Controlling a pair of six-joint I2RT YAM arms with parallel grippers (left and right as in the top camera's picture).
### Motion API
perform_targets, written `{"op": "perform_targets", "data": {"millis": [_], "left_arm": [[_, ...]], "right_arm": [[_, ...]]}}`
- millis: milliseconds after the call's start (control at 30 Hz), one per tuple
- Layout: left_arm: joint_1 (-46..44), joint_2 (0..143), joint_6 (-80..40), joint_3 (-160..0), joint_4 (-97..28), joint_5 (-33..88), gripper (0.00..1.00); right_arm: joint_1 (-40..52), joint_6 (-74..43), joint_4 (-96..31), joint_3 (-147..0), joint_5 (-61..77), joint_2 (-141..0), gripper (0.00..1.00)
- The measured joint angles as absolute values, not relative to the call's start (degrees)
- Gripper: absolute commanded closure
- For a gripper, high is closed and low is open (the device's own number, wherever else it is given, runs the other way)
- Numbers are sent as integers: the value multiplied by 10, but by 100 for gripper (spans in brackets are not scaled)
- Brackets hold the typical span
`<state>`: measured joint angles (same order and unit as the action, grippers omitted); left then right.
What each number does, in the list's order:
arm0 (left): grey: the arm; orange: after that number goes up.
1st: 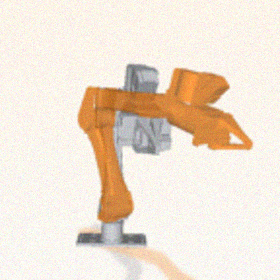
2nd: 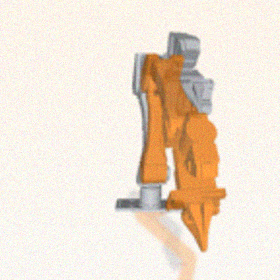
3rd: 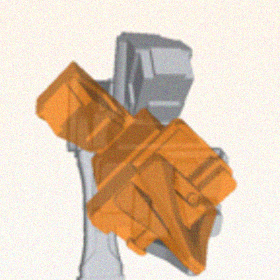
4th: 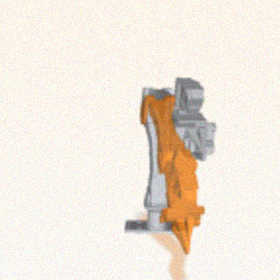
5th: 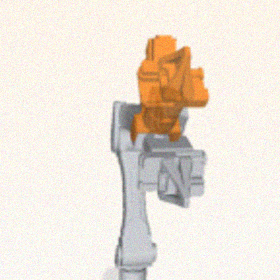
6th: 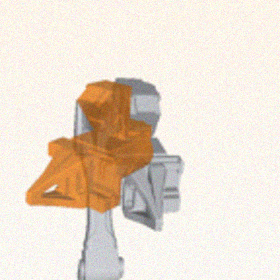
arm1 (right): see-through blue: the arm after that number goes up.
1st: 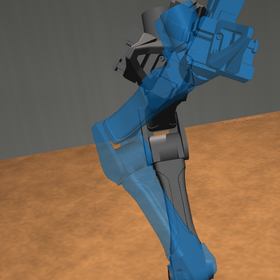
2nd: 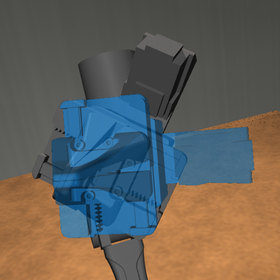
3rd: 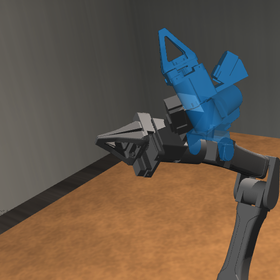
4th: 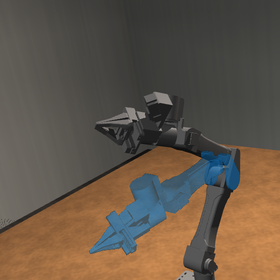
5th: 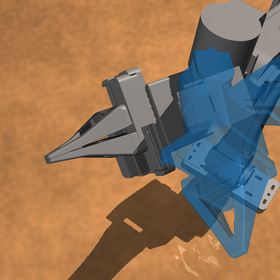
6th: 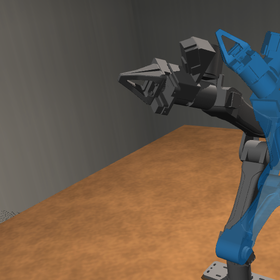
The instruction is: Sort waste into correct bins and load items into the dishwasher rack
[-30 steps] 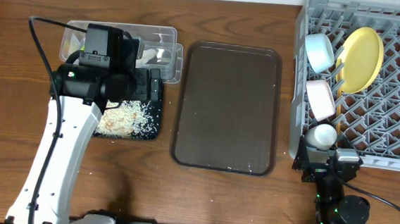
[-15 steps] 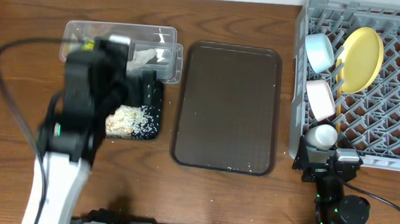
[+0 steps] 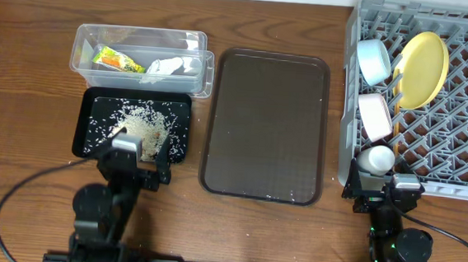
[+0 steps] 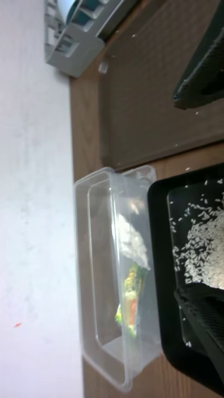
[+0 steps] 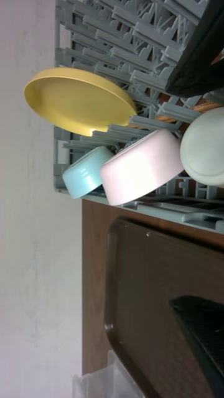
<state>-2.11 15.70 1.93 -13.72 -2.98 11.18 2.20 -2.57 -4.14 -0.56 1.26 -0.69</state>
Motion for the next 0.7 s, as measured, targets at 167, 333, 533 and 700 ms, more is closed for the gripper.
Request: {"op": "perform_targets", "data": {"millis": [167, 333, 533, 700], "left_arm": [[-19, 70, 20, -73, -9, 110, 9], [-19, 26, 20, -34, 3, 102, 9], [-19, 6, 20, -9, -3, 97, 9], [-19, 6, 20, -11, -11, 90, 9]], "right_arm": [[22, -26, -41, -6, 12, -7, 1], [22, -26, -42, -6, 12, -7, 1], [22, -26, -41, -6, 13, -7, 1], [22, -26, -41, -6, 12, -7, 1]]}}
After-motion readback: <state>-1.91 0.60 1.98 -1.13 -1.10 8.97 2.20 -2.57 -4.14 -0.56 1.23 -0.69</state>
